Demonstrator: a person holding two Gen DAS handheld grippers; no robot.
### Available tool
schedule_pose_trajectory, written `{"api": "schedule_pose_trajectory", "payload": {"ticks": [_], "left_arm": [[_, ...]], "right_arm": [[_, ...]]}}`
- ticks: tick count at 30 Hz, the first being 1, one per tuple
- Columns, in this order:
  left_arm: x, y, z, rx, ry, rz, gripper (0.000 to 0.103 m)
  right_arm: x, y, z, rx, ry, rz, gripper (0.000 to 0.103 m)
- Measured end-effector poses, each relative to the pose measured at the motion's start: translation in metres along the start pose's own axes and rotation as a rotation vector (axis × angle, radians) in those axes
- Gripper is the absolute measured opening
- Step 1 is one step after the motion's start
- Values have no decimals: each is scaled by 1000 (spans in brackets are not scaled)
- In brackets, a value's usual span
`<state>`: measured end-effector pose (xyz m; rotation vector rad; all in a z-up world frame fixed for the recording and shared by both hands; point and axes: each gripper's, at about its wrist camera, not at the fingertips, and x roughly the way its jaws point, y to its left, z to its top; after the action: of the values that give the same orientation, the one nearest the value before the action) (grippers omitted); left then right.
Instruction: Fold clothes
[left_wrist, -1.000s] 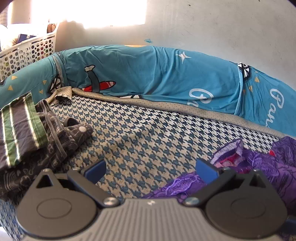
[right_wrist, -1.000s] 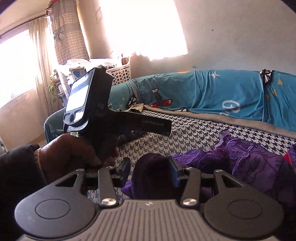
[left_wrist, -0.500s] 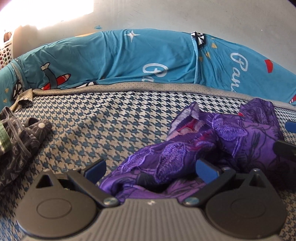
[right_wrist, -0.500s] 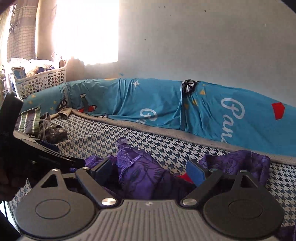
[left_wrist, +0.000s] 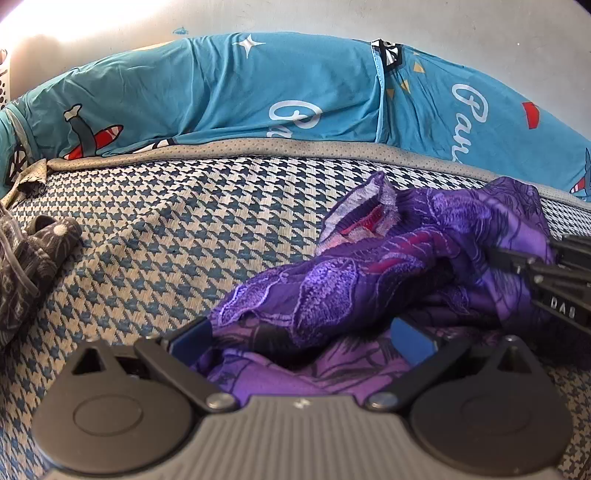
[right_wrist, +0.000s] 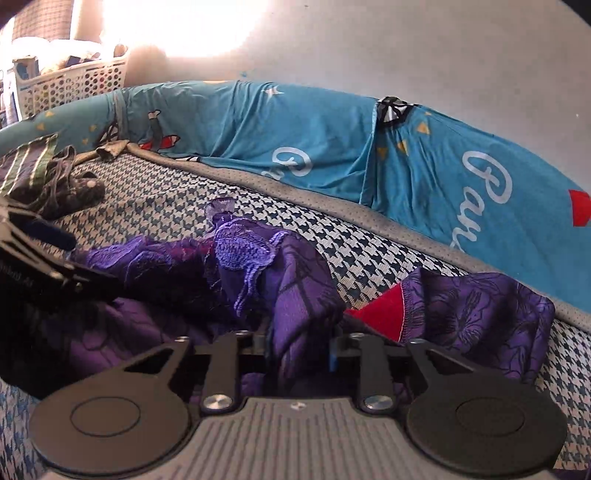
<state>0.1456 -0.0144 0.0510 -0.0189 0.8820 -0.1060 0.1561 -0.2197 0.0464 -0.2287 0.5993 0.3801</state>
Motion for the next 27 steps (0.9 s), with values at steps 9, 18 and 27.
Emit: {"api": "schedule_pose_trajectory", "payload": {"ticks": [9, 18, 27], "left_arm": [[13, -16, 11, -20, 4, -13, 103], [31, -30, 24, -58, 13, -48, 103], [47, -29, 30, -83, 14, -80, 103]], "right_arm": [[1, -37, 35, 201, -155, -166, 13], [5, -80, 55, 352, -250, -287, 11], [-1, -113, 65, 496, -327, -350, 10]]}}
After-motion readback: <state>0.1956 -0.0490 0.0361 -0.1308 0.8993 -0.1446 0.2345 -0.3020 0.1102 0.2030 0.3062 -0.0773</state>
